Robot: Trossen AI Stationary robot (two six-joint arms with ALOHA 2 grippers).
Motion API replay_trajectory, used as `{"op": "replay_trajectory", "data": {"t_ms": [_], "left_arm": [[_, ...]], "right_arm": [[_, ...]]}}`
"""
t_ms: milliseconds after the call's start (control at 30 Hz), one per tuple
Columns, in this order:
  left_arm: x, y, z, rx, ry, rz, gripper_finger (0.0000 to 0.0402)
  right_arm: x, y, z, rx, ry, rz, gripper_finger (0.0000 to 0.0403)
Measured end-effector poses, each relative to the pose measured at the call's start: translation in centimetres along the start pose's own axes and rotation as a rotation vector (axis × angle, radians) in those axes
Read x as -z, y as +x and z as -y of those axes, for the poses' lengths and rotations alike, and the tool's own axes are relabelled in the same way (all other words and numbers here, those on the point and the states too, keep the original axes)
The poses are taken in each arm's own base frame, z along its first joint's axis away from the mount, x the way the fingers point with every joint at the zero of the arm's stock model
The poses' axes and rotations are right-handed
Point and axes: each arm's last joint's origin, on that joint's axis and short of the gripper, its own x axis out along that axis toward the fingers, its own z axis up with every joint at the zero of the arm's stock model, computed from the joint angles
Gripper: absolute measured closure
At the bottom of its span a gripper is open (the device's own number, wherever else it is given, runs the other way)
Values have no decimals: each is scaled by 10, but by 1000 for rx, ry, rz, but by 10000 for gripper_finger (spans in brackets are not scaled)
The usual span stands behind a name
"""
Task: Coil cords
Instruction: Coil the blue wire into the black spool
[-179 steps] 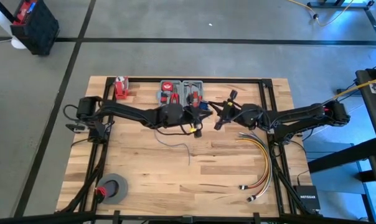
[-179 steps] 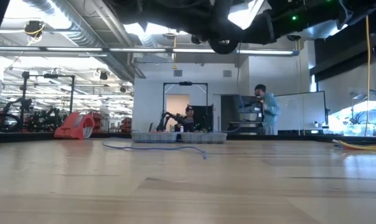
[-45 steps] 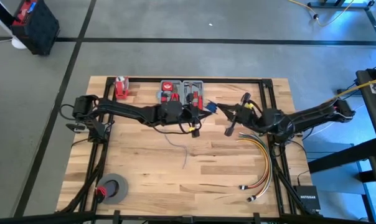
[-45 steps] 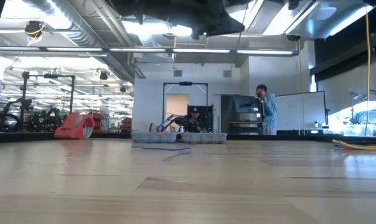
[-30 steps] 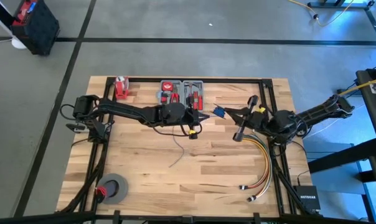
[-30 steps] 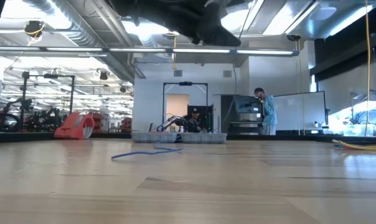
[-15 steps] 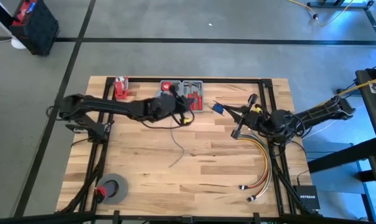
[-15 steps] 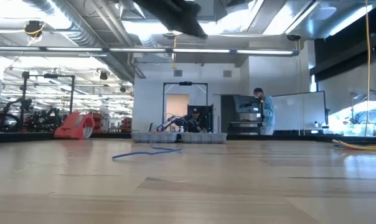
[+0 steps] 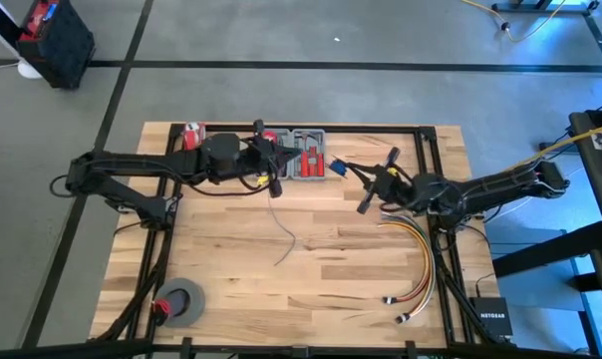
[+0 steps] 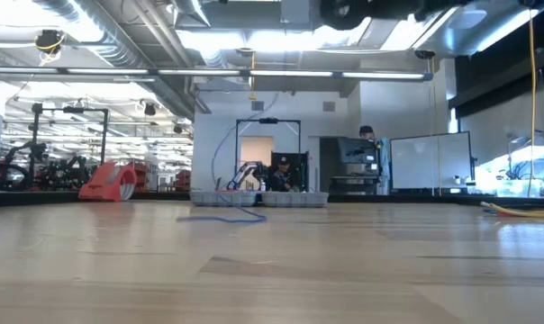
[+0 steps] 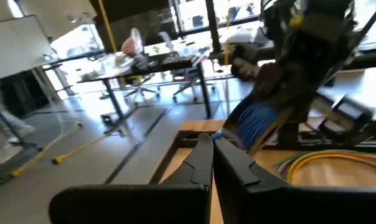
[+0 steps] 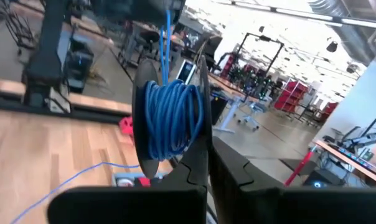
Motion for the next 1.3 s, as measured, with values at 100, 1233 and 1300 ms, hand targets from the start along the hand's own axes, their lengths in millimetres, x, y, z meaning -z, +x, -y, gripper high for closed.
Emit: {"op": "replay_trajectory", "data": {"t_ms": [100,1233,1300], "left_arm": [[2,6,3,28,-38,16,401],[77,97,73,117,-54,101,401],[81,100,75,118,-51,93,401]], "right_arm": [[7,9,-3,10,-19,-29,397],[26,35,-5,129,59,-77,397],[24,35,-5,111,77,-48,397]]}}
